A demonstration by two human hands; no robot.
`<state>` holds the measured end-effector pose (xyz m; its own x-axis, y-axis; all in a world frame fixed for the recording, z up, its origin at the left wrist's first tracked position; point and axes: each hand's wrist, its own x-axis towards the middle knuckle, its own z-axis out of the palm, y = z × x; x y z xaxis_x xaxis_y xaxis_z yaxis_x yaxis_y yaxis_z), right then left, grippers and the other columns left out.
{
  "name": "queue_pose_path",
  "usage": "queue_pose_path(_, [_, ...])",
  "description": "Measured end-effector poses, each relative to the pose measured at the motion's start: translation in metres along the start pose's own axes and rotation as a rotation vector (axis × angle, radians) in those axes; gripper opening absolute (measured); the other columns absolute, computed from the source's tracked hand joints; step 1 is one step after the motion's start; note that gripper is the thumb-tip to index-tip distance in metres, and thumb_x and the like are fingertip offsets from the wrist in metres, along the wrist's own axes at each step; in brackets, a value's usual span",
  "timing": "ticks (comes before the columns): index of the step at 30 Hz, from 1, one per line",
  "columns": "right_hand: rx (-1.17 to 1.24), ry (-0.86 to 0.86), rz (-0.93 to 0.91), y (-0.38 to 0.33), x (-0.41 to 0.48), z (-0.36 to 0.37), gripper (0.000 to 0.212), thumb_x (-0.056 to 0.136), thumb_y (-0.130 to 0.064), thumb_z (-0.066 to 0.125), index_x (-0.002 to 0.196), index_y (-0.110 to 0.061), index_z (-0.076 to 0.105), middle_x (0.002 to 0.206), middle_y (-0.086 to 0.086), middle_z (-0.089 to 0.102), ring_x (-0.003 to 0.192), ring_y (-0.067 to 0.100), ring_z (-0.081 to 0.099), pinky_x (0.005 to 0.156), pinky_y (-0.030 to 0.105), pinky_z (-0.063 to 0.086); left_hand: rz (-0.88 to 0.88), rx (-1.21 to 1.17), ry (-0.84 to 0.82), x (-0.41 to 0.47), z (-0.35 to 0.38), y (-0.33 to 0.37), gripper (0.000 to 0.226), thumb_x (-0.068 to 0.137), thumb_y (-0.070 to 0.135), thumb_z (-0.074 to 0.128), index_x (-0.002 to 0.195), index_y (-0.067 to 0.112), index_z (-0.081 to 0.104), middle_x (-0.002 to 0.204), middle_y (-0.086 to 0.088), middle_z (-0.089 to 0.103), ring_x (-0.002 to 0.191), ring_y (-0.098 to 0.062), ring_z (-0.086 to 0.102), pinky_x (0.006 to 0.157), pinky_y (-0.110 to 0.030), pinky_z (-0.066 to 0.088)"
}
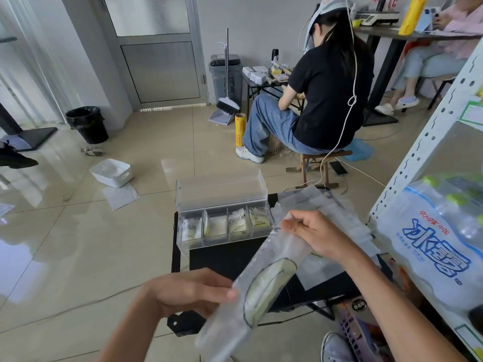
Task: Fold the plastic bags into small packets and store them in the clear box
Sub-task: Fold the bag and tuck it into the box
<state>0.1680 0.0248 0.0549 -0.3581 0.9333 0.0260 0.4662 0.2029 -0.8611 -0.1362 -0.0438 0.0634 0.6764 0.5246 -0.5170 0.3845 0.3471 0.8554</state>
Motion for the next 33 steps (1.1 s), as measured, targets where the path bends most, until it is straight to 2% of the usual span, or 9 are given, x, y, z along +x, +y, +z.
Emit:
queue_pose_path(3, [-0.042,-0.118,0.008,-0.014,0.002,0.009,0.044,0.085,-0.074,0.058,0.082,-0.033,0.071,0.071,0.007,0.064,0.066,0.01,0.054,0.066,0.028,0.04,0.085,-0.041,0.127,0.028,0.026,0.002,0.033,0.091,0.018,0.078,0.117,-0.002,0.073,0.119,-0.025,0.073,0.106,-0.035,0.071,0.101,-0.052,0.053])
queue_pose_path(6, [0.009,-0.07,0.067,-0.022,-0.001,0.008,0.036,0.084,-0.063,0.06,0.099,-0.034,0.072,0.084,-0.021,0.07,0.079,-0.001,0.062,0.074,0.023,0.043,0.136,-0.101,0.232,0.042,0.035,0.0,0.02,0.087,0.005,0.079,0.101,-0.01,0.074,0.098,-0.018,0.078,0.087,-0.028,0.074,0.087,-0.042,0.059])
queue_pose_path(8, [0.193,0.077,0.243,-0.019,-0.005,0.004,0.065,0.08,-0.072,0.054,0.126,-0.026,0.065,0.11,-0.008,0.075,0.095,0.012,0.071,0.077,0.026,0.051,0.169,-0.199,0.279,0.044,0.035,0.0,0.023,0.088,0.001,0.077,0.103,-0.014,0.072,0.103,-0.026,0.077,0.091,-0.036,0.074,0.086,-0.042,0.059])
queue_pose_path(10, [0.529,0.077,0.454,-0.013,-0.012,0.002,0.082,0.082,-0.08,0.049,0.133,-0.016,0.058,0.111,0.011,0.078,0.097,0.027,0.076,0.079,0.035,0.058,0.207,-0.291,0.357,0.045,0.035,0.0,0.027,0.088,0.002,0.078,0.108,-0.014,0.071,0.11,-0.03,0.074,0.101,-0.046,0.073,0.091,-0.048,0.059])
queue_pose_path(13, [0.572,-0.209,0.51,-0.017,-0.026,0.011,0.079,0.082,-0.076,0.064,0.124,-0.009,0.067,0.108,0.012,0.078,0.094,0.024,0.073,0.075,0.032,0.053,0.255,-0.373,0.494,0.049,0.038,0.002,0.027,0.087,0.007,0.081,0.107,-0.009,0.073,0.109,-0.029,0.074,0.101,-0.046,0.073,0.087,-0.049,0.061])
queue_pose_path(15, [0.413,-0.33,0.413,-0.023,-0.034,0.027,0.053,0.081,-0.056,0.081,0.114,-0.015,0.075,0.104,0.004,0.077,0.091,0.016,0.07,0.078,0.029,0.05,0.287,-0.389,0.547,0.052,0.04,0.004,0.024,0.088,0.008,0.078,0.106,-0.008,0.075,0.107,-0.027,0.076,0.095,-0.041,0.075,0.079,-0.041,0.06])
queue_pose_path(21, [0.422,-0.167,0.354,-0.028,-0.029,0.041,0.013,0.095,-0.024,0.074,0.106,-0.021,0.081,0.096,0.004,0.077,0.08,0.011,0.066,0.069,0.026,0.046,0.304,-0.422,0.596,0.048,0.037,0.008,0.023,0.093,0.008,0.072,0.113,-0.003,0.074,0.111,-0.022,0.077,0.104,-0.04,0.075,0.094,-0.051,0.059])
queue_pose_path(30, [0.394,-0.184,0.383,-0.032,-0.03,0.04,0.022,0.099,-0.036,0.066,0.098,-0.019,0.081,0.092,-0.005,0.077,0.079,0.005,0.061,0.072,0.028,0.043,0.274,-0.359,0.561,0.044,0.029,0.002,0.021,0.1,0.01,0.063,0.114,0.0,0.076,0.115,-0.019,0.076,0.109,-0.036,0.073,0.098,-0.05,0.058])
queue_pose_path(33, [0.37,-0.088,0.354,-0.026,-0.028,0.046,0.014,0.097,-0.021,0.069,0.099,-0.013,0.08,0.088,-0.001,0.075,0.074,0.008,0.059,0.065,0.024,0.043,0.262,-0.364,0.568,0.042,0.028,0.003,0.021,0.101,0.01,0.063,0.114,0.001,0.076,0.115,-0.019,0.077,0.109,-0.037,0.073,0.096,-0.052,0.059])
